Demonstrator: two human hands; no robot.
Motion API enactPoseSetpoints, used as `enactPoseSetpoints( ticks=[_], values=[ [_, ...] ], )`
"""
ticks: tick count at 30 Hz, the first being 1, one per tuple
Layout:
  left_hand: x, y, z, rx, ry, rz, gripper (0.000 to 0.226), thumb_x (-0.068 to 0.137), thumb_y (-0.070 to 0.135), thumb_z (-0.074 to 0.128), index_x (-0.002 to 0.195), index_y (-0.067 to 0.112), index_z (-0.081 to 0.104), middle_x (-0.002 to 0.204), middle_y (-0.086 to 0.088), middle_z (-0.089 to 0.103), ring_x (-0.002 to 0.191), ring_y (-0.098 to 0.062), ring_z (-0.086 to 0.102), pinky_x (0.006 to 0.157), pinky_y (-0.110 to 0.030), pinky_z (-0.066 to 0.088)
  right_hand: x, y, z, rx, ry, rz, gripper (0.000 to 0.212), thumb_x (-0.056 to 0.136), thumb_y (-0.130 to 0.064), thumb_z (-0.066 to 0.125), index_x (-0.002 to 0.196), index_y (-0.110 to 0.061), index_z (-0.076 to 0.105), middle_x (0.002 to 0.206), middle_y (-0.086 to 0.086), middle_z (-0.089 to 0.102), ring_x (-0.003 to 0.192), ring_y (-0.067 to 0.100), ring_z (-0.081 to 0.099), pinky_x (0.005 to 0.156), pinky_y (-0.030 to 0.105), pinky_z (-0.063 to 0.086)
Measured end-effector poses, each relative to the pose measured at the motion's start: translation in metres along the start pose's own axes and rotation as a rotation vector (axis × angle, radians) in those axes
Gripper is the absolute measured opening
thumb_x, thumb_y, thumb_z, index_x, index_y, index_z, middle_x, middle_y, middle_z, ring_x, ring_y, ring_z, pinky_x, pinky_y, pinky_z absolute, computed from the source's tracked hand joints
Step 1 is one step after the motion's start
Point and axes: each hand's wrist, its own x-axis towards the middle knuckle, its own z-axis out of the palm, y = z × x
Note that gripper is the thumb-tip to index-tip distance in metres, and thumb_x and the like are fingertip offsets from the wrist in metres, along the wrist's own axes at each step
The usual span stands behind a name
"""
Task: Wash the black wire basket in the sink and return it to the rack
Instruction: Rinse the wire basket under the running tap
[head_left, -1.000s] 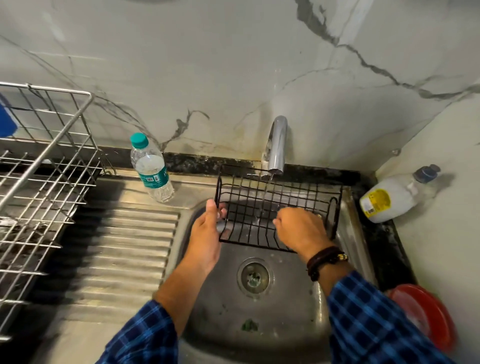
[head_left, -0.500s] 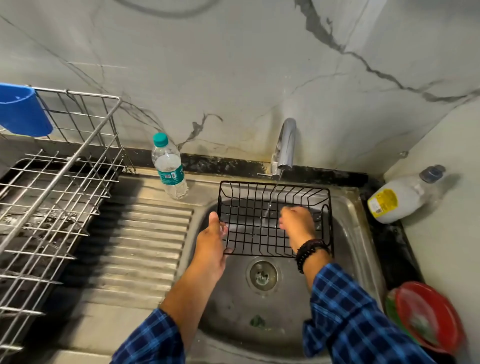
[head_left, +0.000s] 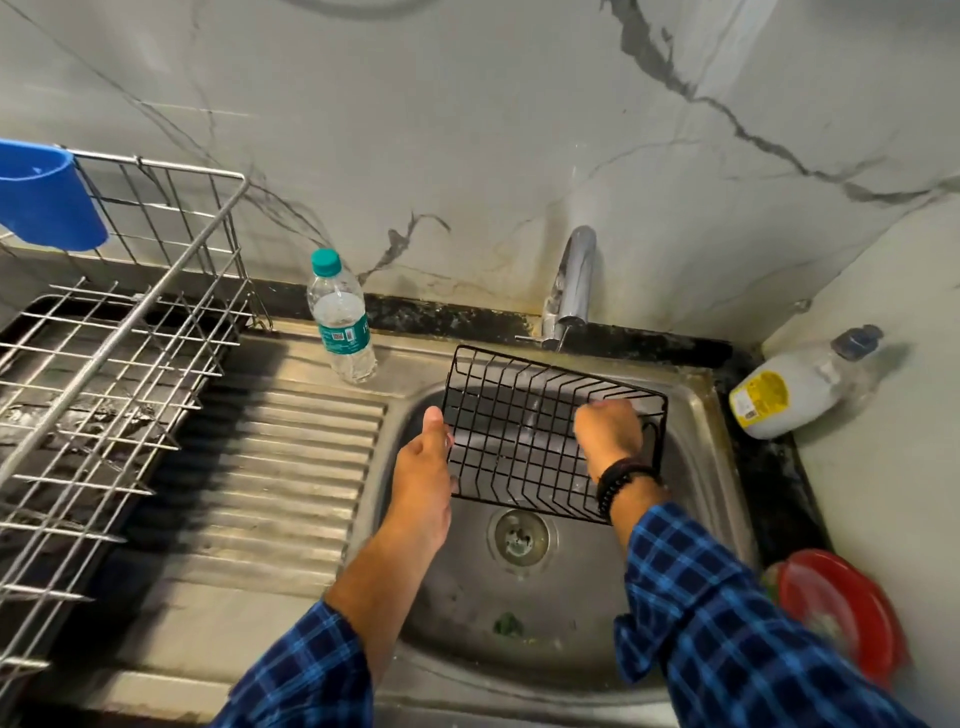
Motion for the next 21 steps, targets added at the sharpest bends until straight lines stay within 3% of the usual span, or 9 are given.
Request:
enactPoseSetpoints(
  ticks=[2,5,9,12,14,17,19,21],
  values=[
    [-0.002,-0.002,0.0,0.0,0.017,-0.019,0.063,0.101,0.056,0.042,0.139,0.007,0.053,0.146,-0.007,0.054,0.137,-0.025,0.046,0.117,-0.054,0.033,-0.01,0.008,0.01,-0.205,0.013,-0.083,0.03,0.081,-0.026,0.056,0.104,-0.009,0.066,0.115,0.018,0.063,0.093,0.031,0.063,0.068,0.03,0.048],
    [-0.002,-0.004,0.0,-0.009,0.059,-0.047,0.064,0.1,0.058,0.04,0.137,0.007,0.054,0.143,-0.007,0.056,0.133,-0.026,0.05,0.115,-0.055,0.036,-0.026,0.008,0.019,-0.392,-0.073,-0.172,0.051,0.092,-0.018,0.061,0.14,-0.011,0.045,0.148,0.016,0.037,0.129,0.035,0.045,0.096,0.044,0.047],
    [0.002,0.003,-0.004,-0.055,0.071,-0.065,0.052,0.102,0.058,0.036,0.125,0.019,0.061,0.128,-0.005,0.064,0.109,-0.023,0.062,0.099,-0.059,0.049,-0.034,0.001,0.024,-0.549,-0.242,-0.372,0.064,0.098,-0.019,0.055,0.155,-0.011,0.026,0.165,0.007,0.013,0.148,0.034,0.025,0.114,0.049,0.036],
    [0.004,0.016,-0.013,-0.067,0.125,-0.068,0.044,0.104,0.054,0.034,0.119,0.022,0.06,0.11,0.001,0.064,0.086,-0.012,0.057,0.093,-0.055,0.052,-0.031,-0.014,0.023,-0.69,-0.468,-0.544,0.056,0.104,-0.02,0.044,0.157,-0.017,0.027,0.169,0.001,0.008,0.154,0.033,0.009,0.122,0.051,0.022],
    [0.005,0.025,-0.022,-0.082,0.149,-0.063,0.038,0.105,0.051,0.035,0.117,0.02,0.054,0.098,0.005,0.059,0.081,-0.01,0.057,0.085,-0.053,0.054,-0.029,-0.022,0.019,-0.741,-0.571,-0.622,0.047,0.106,-0.026,0.042,0.153,-0.022,0.039,0.166,0.003,0.022,0.153,0.031,0.017,0.122,0.05,0.024],
    [0.006,0.031,-0.039,-0.071,0.116,-0.072,0.059,0.103,0.054,0.037,0.137,0.008,0.05,0.129,-0.004,0.059,0.11,-0.014,0.059,0.086,-0.059,0.056,-0.028,-0.027,0.012,-0.651,-0.489,-0.631,0.028,0.103,-0.03,0.047,0.125,-0.024,0.064,0.132,0.002,0.062,0.119,0.025,0.058,0.1,0.04,0.049],
    [0.006,0.029,-0.049,-0.026,0.107,-0.062,0.064,0.102,0.056,0.037,0.143,0.008,0.046,0.14,-0.008,0.056,0.119,-0.015,0.058,0.085,-0.061,0.057,-0.026,-0.028,0.01,-0.598,-0.341,-0.644,0.022,0.103,-0.027,0.046,0.107,-0.022,0.068,0.11,0.003,0.067,0.101,0.023,0.063,0.085,0.033,0.05],
    [0.004,0.026,-0.054,0.016,0.084,-0.04,0.066,0.101,0.058,0.036,0.142,0.007,0.047,0.138,-0.009,0.058,0.118,-0.016,0.06,0.083,-0.061,0.058,-0.021,-0.029,0.01,-0.647,-0.233,-0.633,0.022,0.102,-0.021,0.047,0.106,-0.015,0.068,0.112,0.01,0.064,0.097,0.026,0.063,0.079,0.032,0.048]
  ],
)
